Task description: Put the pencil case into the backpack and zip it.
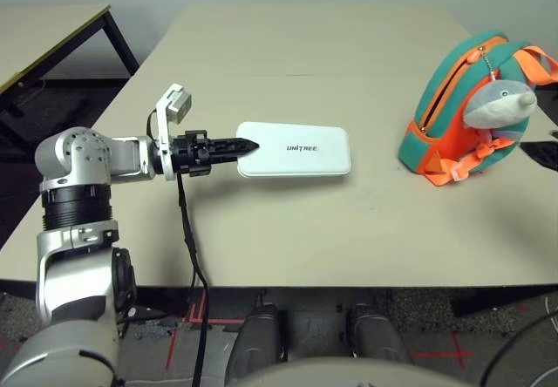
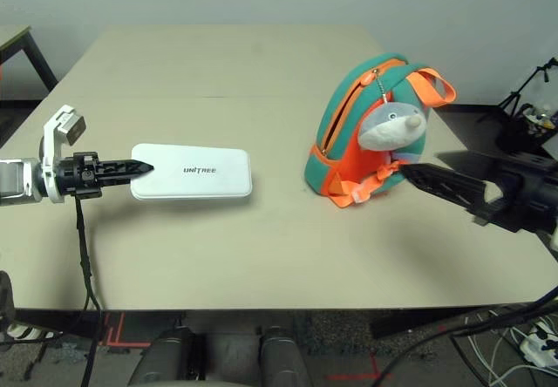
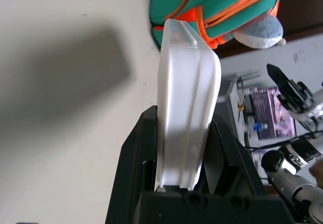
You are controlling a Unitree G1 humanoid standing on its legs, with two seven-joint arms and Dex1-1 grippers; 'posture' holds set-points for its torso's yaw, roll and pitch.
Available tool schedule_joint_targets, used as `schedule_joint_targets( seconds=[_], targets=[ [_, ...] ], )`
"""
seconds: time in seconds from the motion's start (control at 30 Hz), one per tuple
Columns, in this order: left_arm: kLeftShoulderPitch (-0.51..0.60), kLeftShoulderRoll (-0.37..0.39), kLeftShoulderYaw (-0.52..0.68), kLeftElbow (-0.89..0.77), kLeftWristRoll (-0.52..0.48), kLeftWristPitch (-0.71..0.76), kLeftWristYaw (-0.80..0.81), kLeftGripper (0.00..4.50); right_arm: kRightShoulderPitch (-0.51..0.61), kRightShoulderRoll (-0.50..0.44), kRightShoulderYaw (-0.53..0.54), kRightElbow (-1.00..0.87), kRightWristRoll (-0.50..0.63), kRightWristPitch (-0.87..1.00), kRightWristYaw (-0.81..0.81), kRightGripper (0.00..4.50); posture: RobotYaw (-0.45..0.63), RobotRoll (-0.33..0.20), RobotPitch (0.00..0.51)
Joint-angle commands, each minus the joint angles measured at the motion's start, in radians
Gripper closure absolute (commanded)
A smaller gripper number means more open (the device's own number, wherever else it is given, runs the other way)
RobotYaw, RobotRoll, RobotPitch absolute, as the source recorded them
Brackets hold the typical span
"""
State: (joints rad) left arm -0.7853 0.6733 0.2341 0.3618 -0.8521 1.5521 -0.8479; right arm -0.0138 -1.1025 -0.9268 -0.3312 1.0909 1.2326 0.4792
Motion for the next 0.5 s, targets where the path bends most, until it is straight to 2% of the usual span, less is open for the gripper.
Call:
schedule_joint_targets(
  seconds=[0.03,0.23,0.33,0.5],
  targets=[
    [-0.032,0.007,-0.021,0.04,0.022,-0.029,-0.015,3.19,-0.015,0.017,0.135,0.06,-0.14,-0.162,0.05,0.0,-0.17,0.0,0.032],
    [-0.042,0.009,-0.02,0.052,0.034,-0.038,-0.01,3.19,-0.16,0.045,0.395,0.214,-0.278,-0.314,0.139,0.0,-0.13,0.0,0.037],
    [-0.026,0.013,-0.007,0.032,0.03,-0.024,-0.002,3.19,-0.276,0.067,0.528,0.346,-0.361,-0.386,0.197,0.0,-0.1,0.0,0.04],
    [-0.001,0.026,0.028,0.005,0.023,-0.001,0.014,3.19,-0.406,0.095,0.658,0.534,-0.485,-0.485,0.279,0.0,-0.07,0.0,0.038]
  ],
)
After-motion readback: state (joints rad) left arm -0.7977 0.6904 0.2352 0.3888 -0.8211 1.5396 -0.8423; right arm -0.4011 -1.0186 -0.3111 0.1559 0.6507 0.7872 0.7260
